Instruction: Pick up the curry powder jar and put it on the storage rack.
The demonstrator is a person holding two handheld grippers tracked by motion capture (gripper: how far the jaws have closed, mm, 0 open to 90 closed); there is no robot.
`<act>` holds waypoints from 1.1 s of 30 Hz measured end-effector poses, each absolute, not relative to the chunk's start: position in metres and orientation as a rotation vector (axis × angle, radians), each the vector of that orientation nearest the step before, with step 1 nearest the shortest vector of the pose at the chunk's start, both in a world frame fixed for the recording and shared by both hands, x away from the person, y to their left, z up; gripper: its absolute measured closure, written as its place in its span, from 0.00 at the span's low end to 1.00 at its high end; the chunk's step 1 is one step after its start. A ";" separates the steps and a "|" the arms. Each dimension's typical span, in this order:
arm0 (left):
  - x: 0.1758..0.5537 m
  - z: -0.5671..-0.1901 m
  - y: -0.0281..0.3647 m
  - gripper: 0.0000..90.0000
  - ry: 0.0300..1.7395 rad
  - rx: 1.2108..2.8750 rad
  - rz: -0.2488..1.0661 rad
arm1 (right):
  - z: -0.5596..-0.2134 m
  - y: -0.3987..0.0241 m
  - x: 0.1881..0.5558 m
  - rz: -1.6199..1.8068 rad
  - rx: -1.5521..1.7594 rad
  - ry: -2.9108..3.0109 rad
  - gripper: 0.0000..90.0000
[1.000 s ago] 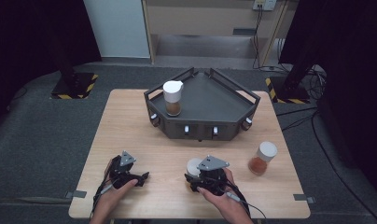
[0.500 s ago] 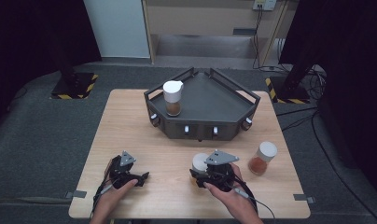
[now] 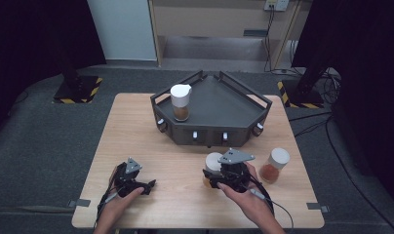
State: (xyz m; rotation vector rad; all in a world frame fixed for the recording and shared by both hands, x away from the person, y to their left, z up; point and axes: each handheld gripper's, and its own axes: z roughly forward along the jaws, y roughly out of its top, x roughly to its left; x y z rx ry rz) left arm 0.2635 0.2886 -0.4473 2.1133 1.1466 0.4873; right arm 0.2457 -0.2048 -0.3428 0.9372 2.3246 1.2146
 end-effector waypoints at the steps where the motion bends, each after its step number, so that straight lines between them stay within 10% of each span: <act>1: 0.263 -0.447 0.289 0.00 1.147 2.112 0.487 | -0.342 -0.205 0.246 1.215 0.939 2.324 0.39; 33: 0.263 -0.448 0.288 0.00 1.148 2.111 0.489 | -0.315 -0.212 0.275 1.240 0.979 2.281 0.39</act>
